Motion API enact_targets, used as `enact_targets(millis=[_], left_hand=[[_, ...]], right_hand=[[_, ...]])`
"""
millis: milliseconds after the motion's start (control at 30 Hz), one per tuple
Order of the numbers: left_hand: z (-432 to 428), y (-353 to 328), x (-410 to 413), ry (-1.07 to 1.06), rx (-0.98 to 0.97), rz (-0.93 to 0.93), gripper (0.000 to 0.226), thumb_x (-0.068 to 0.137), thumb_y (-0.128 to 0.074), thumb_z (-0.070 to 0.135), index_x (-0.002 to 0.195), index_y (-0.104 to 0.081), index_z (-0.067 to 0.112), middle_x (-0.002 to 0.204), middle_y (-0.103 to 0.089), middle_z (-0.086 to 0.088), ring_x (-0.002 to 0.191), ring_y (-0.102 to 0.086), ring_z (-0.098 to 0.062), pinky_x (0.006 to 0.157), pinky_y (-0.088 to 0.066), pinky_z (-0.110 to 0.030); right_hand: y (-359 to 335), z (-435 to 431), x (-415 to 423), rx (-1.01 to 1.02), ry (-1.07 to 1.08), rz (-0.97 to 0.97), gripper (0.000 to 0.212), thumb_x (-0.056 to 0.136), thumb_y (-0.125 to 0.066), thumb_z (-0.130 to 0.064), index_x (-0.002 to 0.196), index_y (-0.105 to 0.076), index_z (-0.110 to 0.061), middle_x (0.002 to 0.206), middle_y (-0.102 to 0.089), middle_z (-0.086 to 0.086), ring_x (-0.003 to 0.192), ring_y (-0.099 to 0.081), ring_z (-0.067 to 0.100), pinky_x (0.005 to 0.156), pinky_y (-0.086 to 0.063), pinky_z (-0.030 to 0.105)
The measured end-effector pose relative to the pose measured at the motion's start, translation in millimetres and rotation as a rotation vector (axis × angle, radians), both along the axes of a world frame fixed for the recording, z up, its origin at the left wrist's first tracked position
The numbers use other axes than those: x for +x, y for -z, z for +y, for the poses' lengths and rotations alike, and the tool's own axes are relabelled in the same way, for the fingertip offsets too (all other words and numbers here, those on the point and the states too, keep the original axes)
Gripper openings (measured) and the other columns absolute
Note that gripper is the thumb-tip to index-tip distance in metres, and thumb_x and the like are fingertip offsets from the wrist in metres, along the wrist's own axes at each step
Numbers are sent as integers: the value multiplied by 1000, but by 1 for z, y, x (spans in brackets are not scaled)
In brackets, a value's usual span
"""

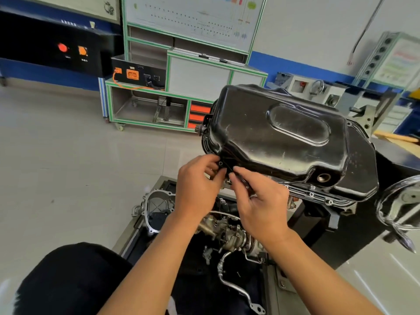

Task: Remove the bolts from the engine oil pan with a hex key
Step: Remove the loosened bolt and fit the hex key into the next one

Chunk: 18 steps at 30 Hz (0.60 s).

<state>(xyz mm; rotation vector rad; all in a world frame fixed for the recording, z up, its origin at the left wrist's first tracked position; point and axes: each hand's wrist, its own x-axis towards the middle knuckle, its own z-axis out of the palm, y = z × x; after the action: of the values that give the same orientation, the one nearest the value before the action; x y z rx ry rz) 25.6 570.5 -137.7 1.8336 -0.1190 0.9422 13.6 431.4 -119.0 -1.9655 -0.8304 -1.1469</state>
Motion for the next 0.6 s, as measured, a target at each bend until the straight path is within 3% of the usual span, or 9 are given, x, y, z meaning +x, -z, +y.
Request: enact_targets(millis=[167, 267, 400, 600], left_hand=[[16, 12, 6, 5, 58, 53, 18, 80, -80, 22, 96, -72, 23, 73, -59, 28, 77, -63, 2, 64, -55, -18], [17, 18, 8, 18, 33, 70, 20, 81, -79, 20, 100, -74, 22, 75, -58, 34, 79, -64, 7, 65, -56, -17], [12, 16, 11, 110, 26, 44, 19, 83, -73, 22, 101, -75, 26, 85, -73, 19, 78, -66, 7, 66, -54, -12], [13, 18, 16, 136, -80, 135, 12, 84, -76, 18, 95, -78, 19, 81, -76, 11, 75, -69, 5, 69, -53, -9]], right_hand=[[2, 10, 1, -37, 28, 51, 19, 88, -71, -8, 105, -75, -2, 79, -74, 3, 72, -65, 8, 68, -51, 11], [4, 15, 2, -72, 55, 79, 18, 87, -71, -6, 104, -75, -3, 77, -73, 1, 73, -61, 2, 70, -45, 2], [6, 17, 4, -63, 95, 69, 18, 88, -70, -7, 104, -76, -2, 77, -74, 2, 71, -63, 7, 71, -42, 0], [6, 22, 8, -56, 124, 75, 16, 88, -70, -7, 102, -76, -4, 76, -73, 1, 76, -63, 9, 69, -44, 2]])
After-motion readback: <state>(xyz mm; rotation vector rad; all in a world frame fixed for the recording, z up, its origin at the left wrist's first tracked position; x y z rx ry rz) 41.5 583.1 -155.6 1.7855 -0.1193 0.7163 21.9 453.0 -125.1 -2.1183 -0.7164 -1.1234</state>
